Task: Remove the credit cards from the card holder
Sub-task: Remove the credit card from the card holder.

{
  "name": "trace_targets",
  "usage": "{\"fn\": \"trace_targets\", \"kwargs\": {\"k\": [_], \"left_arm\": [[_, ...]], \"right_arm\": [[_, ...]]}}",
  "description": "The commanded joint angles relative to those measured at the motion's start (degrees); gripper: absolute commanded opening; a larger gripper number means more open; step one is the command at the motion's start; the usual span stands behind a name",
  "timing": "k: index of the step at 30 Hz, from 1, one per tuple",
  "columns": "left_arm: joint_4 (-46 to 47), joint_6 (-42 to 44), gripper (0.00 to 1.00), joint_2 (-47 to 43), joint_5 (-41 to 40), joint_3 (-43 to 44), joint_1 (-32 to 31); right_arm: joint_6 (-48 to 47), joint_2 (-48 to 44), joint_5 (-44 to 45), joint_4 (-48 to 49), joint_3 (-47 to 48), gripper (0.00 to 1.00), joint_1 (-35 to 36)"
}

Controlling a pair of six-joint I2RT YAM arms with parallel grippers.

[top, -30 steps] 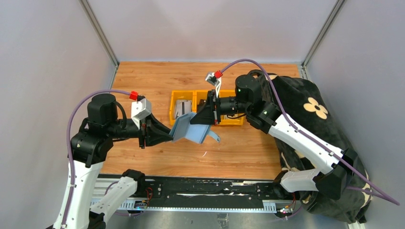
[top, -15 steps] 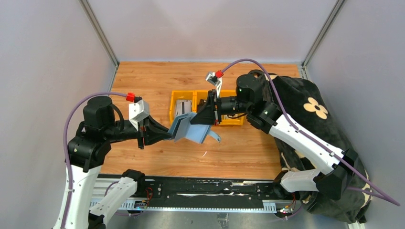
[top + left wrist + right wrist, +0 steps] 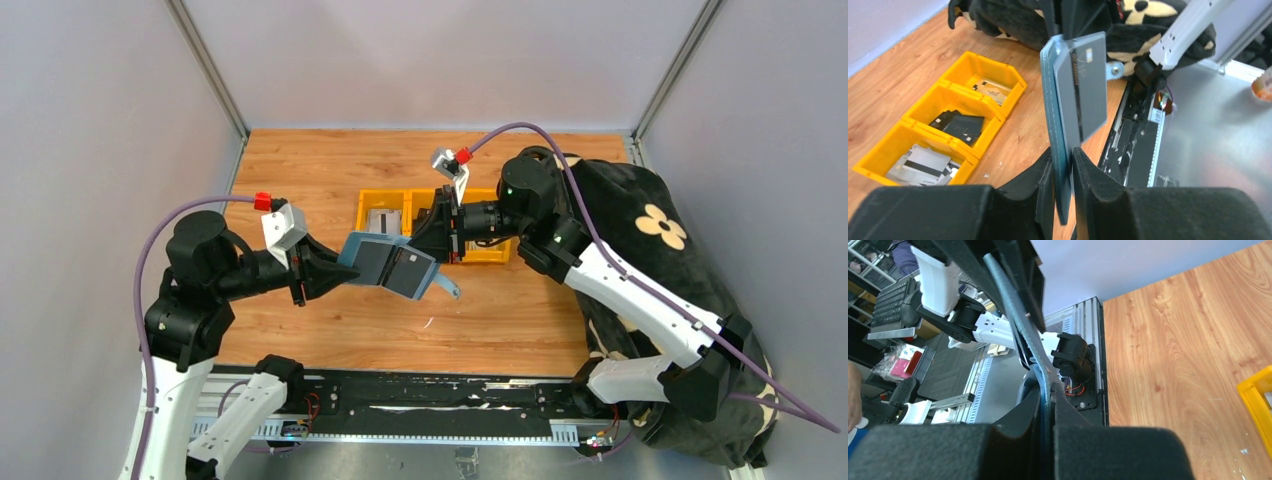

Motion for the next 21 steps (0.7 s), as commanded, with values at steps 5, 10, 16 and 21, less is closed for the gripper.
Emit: {"fn": "trace_targets", "kwargs": {"k": [5, 10, 16, 21], "left_arm": [[8.9, -8.6, 0.31, -0.6, 2.4, -2.7, 0.1], [11.3, -14.2, 0.33, 1.4, 12.1, -3.4, 0.1], [20.4, -24.6, 0.08, 1.9, 17.3, -5.5, 0.1], [14.2, -18.2, 0.00, 1.8, 6.7, -3.2, 0.1]], "right_arm": [[-0.1, -2.5, -3.8, 4.9, -0.6, 0.00, 2.1], [-0.6, -2.4, -4.3, 5.4, -0.4, 0.00, 2.9], [-1.3, -2.4, -3.9, 4.9, -0.8, 0.00, 3.2], [-4.9, -6.5, 5.1, -4.5, 0.3, 0.47, -2.2]]}}
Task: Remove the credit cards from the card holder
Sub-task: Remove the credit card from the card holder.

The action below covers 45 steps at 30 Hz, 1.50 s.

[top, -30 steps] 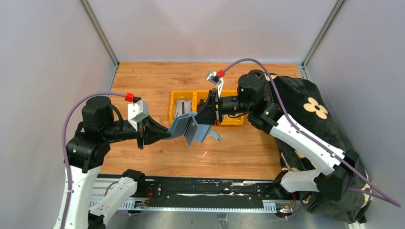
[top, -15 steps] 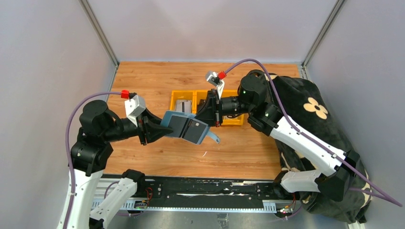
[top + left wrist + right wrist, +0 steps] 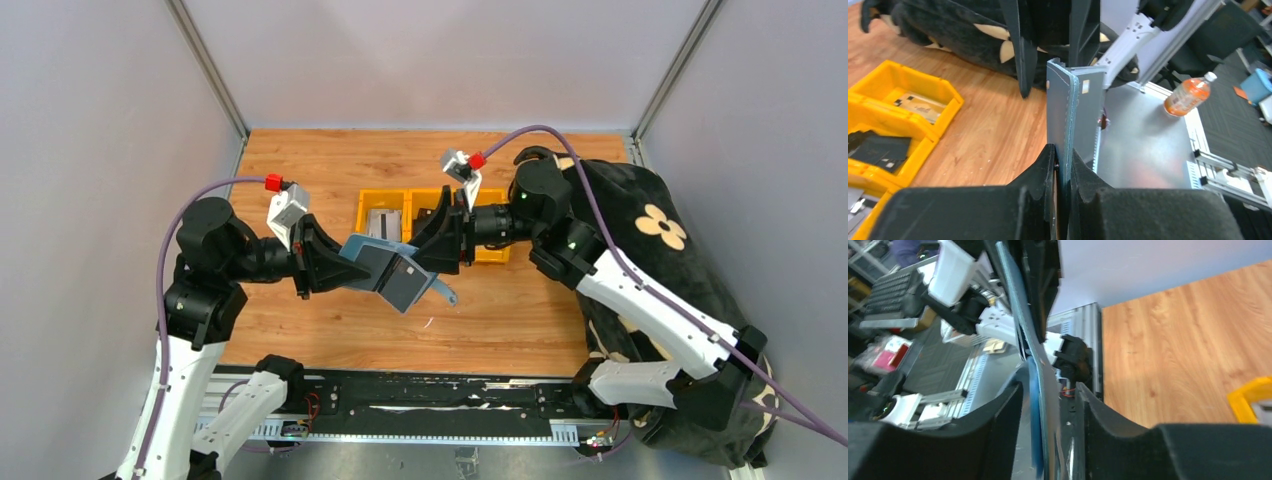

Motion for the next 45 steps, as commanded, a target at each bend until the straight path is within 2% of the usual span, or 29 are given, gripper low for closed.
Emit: {"fn": "trace_targets", "kwargs": {"k": [1, 4, 7, 12, 20, 27, 38, 43, 45], "left_arm": [[-2.9, 3.3, 0.00, 0.0, -8.1, 2.4, 0.1], [-2.0, 1.2, 0.00, -0.2, -14.8, 1.9, 0.2], [-0.9, -1.1, 0.00, -0.6, -21.2, 0.9, 0.1], [3.8, -7.2, 0.00, -1.5, -25.9, -2.4, 0.1], [12.5, -16.0, 0.00, -1.3, -21.0, -5.5, 0.1], [23.5, -25.0, 0.00, -1.5, -11.7, -8.5, 0.1], [33.9, -33.2, 0.00, -1.3, -5.8, -10.2, 0.2], [31.5, -30.6, 0.00, -1.5, -6.5, -10.9, 0.1], [24.9, -25.6, 0.01, -1.3, -8.2, -10.4, 0.1]], "right_arm": [[-2.0, -5.0, 8.2, -6.0, 0.4, 0.51, -5.8], [0.5, -9.2, 15.0, -6.4, 0.0, 0.57, -11.0], [1.7, -12.4, 20.2, -6.4, 0.2, 0.60, -12.3], [10.1, -12.5, 13.1, 4.2, -2.8, 0.58, -10.8], [18.1, -4.7, 7.7, 18.9, -7.1, 0.56, -1.1], [19.5, -0.4, 7.0, 21.3, -7.3, 0.55, -0.2], [19.1, 2.7, 8.1, 20.5, -6.9, 0.54, -0.2], [21.8, 4.0, 7.3, 24.5, -5.6, 0.48, -0.1], [23.9, 5.1, 6.4, 27.5, -5.0, 0.39, 0.0]]}}
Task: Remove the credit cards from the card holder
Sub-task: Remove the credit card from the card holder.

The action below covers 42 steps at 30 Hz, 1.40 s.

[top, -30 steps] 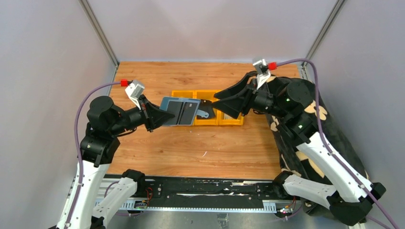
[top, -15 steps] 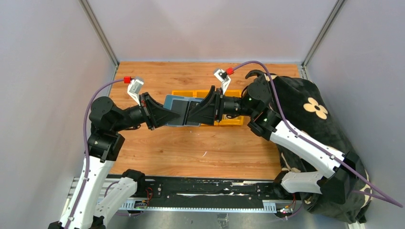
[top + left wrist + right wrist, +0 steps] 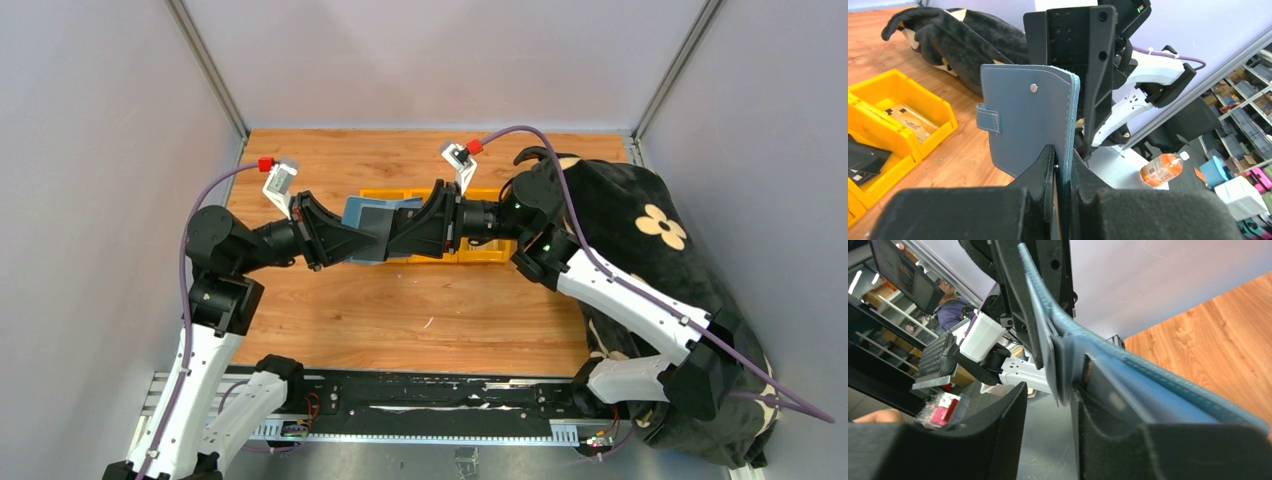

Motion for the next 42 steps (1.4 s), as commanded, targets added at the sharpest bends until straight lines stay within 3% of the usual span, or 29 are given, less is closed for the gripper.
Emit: {"fn": "trace_targets", "kwargs": {"k": [1, 8, 13, 17, 18, 20, 21, 25, 31, 33, 42], "left_arm": [[-6.1, 7.5, 0.02, -0.5, 1.8, 0.9, -0.4], [-11.0, 12.2, 0.11, 0.7, 1.6, 1.0, -0.4], [-13.2, 14.9, 0.18, 0.3, 2.2, 1.4, -0.4], [-18.3, 18.6, 0.29, 0.2, 1.6, 2.5, -0.4], [-18.4, 18.5, 0.36, 0.0, 1.9, 2.6, -0.3], [-16.1, 16.5, 0.39, -0.7, 3.3, 2.2, -0.3], [-14.0, 14.9, 0.37, -0.9, 4.2, 1.7, -0.3], [-6.6, 7.3, 0.13, -1.4, 6.8, 0.0, -0.2], [-3.0, 3.9, 0.04, -1.5, 8.0, -0.8, -0.2], [-2.5, 3.4, 0.00, -1.5, 7.5, -0.8, -0.1], [-1.3, 2.4, 0.00, -1.6, 7.2, -1.0, -0.1]], "right_arm": [[4.3, 3.1, -0.7, 7.5, 2.4, 0.35, 0.7], [8.2, 4.7, -1.3, 13.1, 2.2, 0.19, 0.7], [8.1, 4.7, -0.6, 12.3, 1.4, 0.02, 0.7], [7.2, 3.8, 0.2, 11.7, -0.1, 0.00, 0.7], [6.8, 3.5, 0.5, 11.3, -0.6, 0.00, 0.7], [6.5, 2.9, 0.9, 11.2, -1.5, 0.00, 0.6], [6.5, 2.8, 1.0, 11.2, -1.8, 0.00, 0.7], [6.3, 1.9, 1.2, 11.2, -2.9, 0.00, 0.6], [7.2, 0.6, 1.5, 13.0, -4.2, 0.00, 0.5], [8.1, 0.8, 1.4, 13.9, -4.2, 0.06, 0.5], [12.2, 3.3, 1.8, 20.6, -5.0, 0.39, 0.6]]}}
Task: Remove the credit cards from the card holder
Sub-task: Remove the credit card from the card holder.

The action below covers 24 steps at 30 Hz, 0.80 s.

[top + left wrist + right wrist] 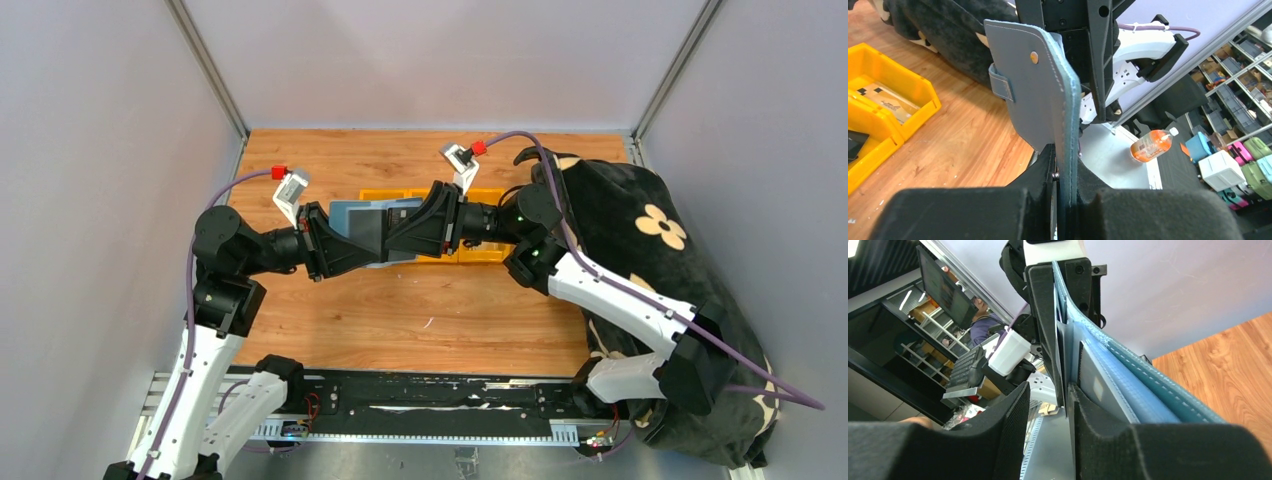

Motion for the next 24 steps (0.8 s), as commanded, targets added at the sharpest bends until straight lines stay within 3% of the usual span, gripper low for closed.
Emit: {"fn": "trace_targets", "kwargs": {"k": [1, 4, 10, 14, 16, 18, 24], "left_arm": [[2.5, -0.8, 0.00, -0.9, 1.8, 0.3, -0.2], [1.2, 1.0, 0.00, -0.8, 1.9, 0.4, -0.2], [-8.1, 9.0, 0.00, -0.1, 0.5, 3.2, -0.2], [-11.8, 11.9, 0.01, -0.6, -0.3, 3.4, -0.2], [-13.7, 13.6, 0.09, -0.6, -0.7, 3.9, -0.2], [-13.6, 13.6, 0.10, -0.7, -0.5, 4.3, -0.2], [-7.7, 8.6, 0.08, -1.9, -1.3, 4.4, 0.3]], "right_arm": [[1.4, 1.5, 1.4, 4.8, -0.4, 0.40, 0.5], [0.1, 2.5, 1.8, 2.7, 1.5, 0.38, 0.9], [-8.8, 3.0, 5.8, -11.1, 5.4, 0.21, 2.8], [-9.7, 2.7, 6.2, -11.6, 4.7, 0.01, 3.0], [-9.4, 2.2, 6.0, -10.0, 3.3, 0.00, 3.0], [-9.0, 1.7, 4.9, -7.8, 2.0, 0.00, 2.7], [-6.8, -2.7, 6.5, 0.8, -5.9, 0.00, 0.9]]}}
